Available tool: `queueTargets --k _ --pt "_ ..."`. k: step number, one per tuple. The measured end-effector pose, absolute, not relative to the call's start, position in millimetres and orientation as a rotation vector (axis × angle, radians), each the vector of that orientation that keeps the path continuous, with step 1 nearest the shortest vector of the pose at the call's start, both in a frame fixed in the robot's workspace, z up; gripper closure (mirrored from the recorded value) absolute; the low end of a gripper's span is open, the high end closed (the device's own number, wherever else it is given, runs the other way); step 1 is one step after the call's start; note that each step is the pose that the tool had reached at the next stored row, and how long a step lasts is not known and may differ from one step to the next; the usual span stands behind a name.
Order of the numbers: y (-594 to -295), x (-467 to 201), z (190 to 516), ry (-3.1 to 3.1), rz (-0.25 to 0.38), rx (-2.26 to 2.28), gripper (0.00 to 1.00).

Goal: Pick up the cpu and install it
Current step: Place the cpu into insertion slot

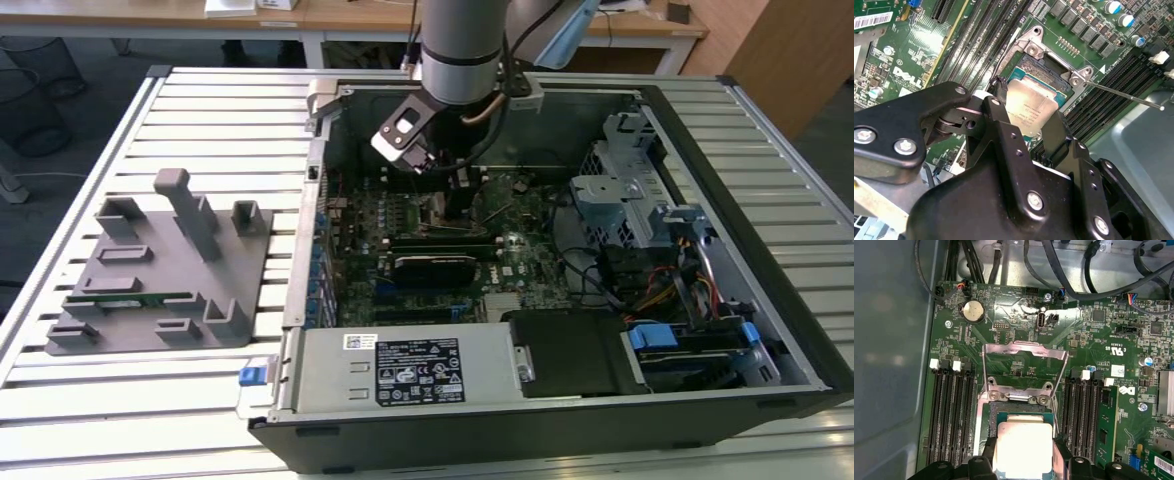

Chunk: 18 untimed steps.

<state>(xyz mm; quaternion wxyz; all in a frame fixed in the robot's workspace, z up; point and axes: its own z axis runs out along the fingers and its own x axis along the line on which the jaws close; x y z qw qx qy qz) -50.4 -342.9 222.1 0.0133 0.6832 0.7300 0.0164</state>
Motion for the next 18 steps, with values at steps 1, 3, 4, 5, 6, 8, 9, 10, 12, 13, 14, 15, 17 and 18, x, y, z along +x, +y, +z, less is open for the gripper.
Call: queueTargets --k 1,3,4,5,6,8,9,10,12,13,14,15,17,18 --pt "-342.9 -50.3 221.7 2.274 0.051 2.128 0.47" --pt "-342.9 -50.3 220.9 2.274 0.051 2.128 0.47" --pt "-342.8 -50.3 220.5 2.274 0.051 2.128 0.47" --pt "-342.8 -50.3 220.1 2.274 0.051 2.128 0.47" --pt "-342.9 -50.3 219.7 2.274 0.051 2.128 0.47" --pt "-342.8 -50.3 218.7 2.274 0.051 2.128 0.47" --pt "-342.9 -50.3 218.3 2.274 0.051 2.128 0.47" --pt "-342.9 -50.3 217.9 2.274 0.051 2.128 0.47" --pt "-342.9 -50.3 217.0 2.274 0.051 2.128 0.47" --pt "-342.9 -50.4 216.6 2.274 0.051 2.128 0.47" --pt "-342.9 -50.4 216.1 2.274 0.051 2.128 0.47" --pt "-342.9 -50.3 215.7 2.274 0.051 2.128 0.47" --pt "-342.9 -50.3 214.7 2.274 0.051 2.128 0.47" --pt "-342.9 -50.3 214.1 2.274 0.051 2.128 0.47"
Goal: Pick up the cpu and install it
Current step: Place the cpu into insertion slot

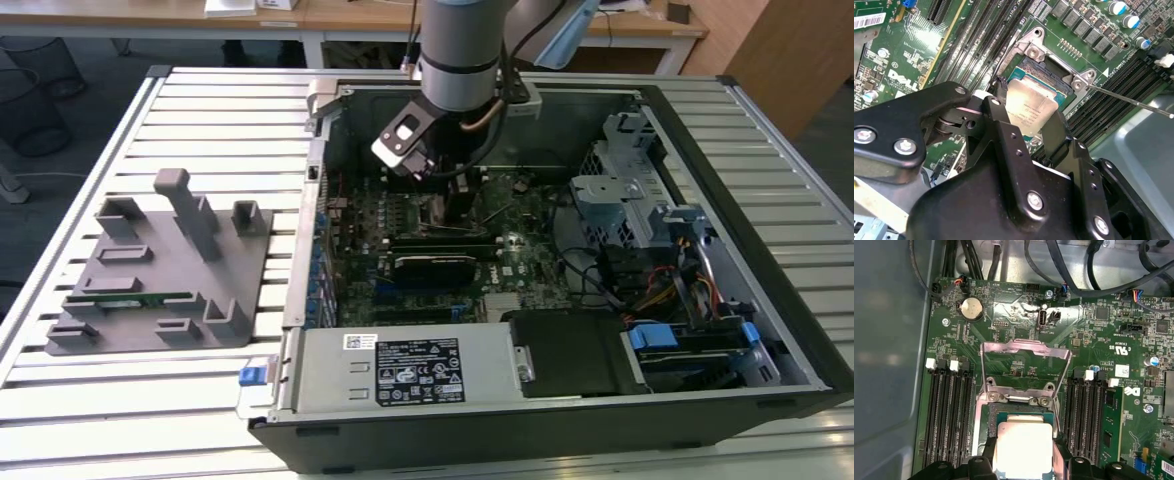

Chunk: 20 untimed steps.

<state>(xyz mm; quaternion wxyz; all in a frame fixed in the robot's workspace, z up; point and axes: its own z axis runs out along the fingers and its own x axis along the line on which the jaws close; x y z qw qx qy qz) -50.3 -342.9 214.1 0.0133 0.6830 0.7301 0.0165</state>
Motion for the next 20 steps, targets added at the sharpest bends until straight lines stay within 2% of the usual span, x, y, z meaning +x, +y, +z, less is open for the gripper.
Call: queueTargets --k 20 --pt "-335.0 -50.4 206.1 2.273 0.048 2.126 0.47"
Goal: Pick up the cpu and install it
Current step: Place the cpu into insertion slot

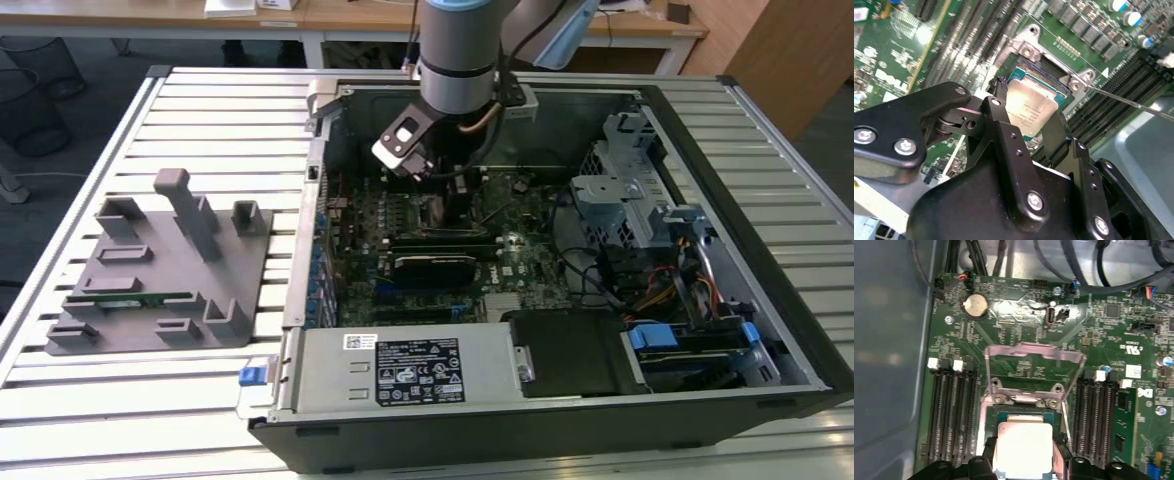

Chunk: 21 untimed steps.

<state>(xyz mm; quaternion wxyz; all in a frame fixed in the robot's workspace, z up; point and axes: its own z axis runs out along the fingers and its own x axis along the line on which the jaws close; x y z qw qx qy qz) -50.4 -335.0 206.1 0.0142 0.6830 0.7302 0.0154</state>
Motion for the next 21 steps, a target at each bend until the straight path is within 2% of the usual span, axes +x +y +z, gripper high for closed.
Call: queueTargets --k 21 --pt "-333 -51 196 2.227 0.048 2.175 0.47"
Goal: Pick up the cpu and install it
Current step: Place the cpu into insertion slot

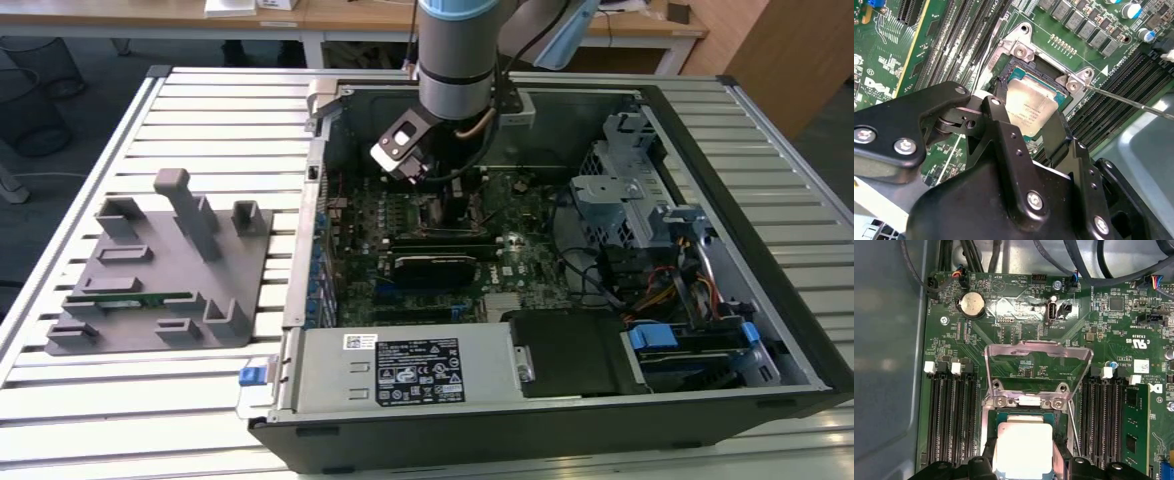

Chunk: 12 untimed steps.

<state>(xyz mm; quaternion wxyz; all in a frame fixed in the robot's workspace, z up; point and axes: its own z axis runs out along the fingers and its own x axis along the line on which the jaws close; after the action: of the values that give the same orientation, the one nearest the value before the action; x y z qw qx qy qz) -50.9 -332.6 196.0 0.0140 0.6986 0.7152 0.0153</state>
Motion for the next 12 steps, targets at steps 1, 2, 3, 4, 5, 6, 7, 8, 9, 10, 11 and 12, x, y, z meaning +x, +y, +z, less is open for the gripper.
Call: queueTargets --k 1,2,3,4,5,6,7,8,9,10,11,12 --pt "-332.7 -50.9 195.3 2.227 0.047 2.175 0.47" --pt "-332.7 -50.9 194.5 2.227 0.047 2.175 0.47" --pt "-332.8 -50.9 193.6 2.227 0.047 2.175 0.47" --pt "-332.8 -50.9 192.8 2.227 0.047 2.175 0.47" --pt "-332.8 -50.9 192.1 2.227 0.048 2.175 0.47" --pt "-332.9 -51.0 191.8 2.227 0.048 2.175 0.47" --pt "-333.0 -51.1 191.9 2.227 0.047 2.175 0.47" --pt "-333.0 -51.1 191.9 2.227 0.047 2.175 0.47" --pt "-333.0 -51.1 191.9 2.227 0.047 2.175 0.47" --pt "-333.1 -51.1 191.8 2.227 0.047 2.175 0.47" --pt "-333.1 -51.1 191.8 2.227 0.047 2.175 0.47" --pt "-333.1 -51.1 191.8 2.227 0.047 2.175 0.47"
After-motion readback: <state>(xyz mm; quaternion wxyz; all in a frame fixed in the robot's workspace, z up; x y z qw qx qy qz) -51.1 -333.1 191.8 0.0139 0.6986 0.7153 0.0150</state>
